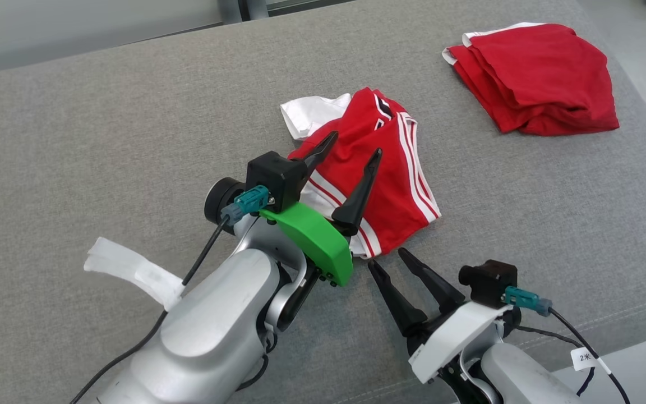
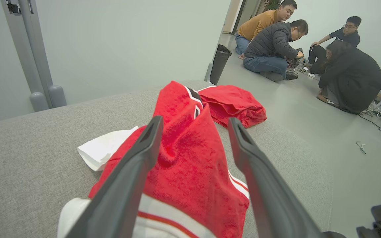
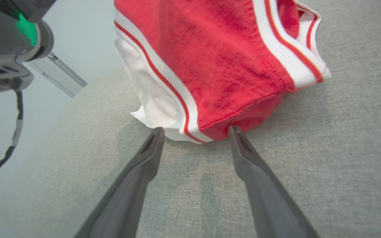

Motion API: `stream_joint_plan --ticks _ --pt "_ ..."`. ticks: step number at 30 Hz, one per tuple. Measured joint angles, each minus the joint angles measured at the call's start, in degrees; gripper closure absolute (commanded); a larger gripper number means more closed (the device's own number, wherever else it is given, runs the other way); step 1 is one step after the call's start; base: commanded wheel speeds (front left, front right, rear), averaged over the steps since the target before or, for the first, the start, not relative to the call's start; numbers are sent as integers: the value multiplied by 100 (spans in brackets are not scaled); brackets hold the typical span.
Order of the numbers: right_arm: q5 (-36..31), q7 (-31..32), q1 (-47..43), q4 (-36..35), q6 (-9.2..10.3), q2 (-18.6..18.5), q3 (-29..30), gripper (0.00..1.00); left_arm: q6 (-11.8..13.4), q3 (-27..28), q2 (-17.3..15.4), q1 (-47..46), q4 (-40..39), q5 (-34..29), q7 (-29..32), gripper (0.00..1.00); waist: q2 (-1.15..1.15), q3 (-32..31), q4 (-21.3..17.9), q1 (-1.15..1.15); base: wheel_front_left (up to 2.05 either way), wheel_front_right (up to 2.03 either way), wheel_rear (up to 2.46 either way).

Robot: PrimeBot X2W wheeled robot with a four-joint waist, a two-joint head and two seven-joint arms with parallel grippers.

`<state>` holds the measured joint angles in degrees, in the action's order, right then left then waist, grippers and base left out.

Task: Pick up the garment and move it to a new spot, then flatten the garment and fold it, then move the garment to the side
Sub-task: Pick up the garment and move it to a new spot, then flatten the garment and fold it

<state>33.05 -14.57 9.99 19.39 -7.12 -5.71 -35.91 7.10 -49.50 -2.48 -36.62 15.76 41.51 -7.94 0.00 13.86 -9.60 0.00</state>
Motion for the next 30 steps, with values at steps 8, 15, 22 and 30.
stream_joint_plan --ticks 8,15,22,30 --pt "234 34 9 301 0 14 191 0 0 194 2 21 104 -304 -124 0 0 -132 269 0 0 0 0" --pt "338 79 131 513 0 24 281 0 0 377 -18 275 201 -407 -178 0 0 -217 480 0 0 0 0" --pt "357 203 170 776 0 21 298 0 0 556 -215 591 247 -655 -302 0 0 -331 661 0 0 0 0" --pt "485 210 264 954 8 15 445 0 0 1155 -615 1383 435 -750 -426 0 0 -465 862 0 0 0 0"
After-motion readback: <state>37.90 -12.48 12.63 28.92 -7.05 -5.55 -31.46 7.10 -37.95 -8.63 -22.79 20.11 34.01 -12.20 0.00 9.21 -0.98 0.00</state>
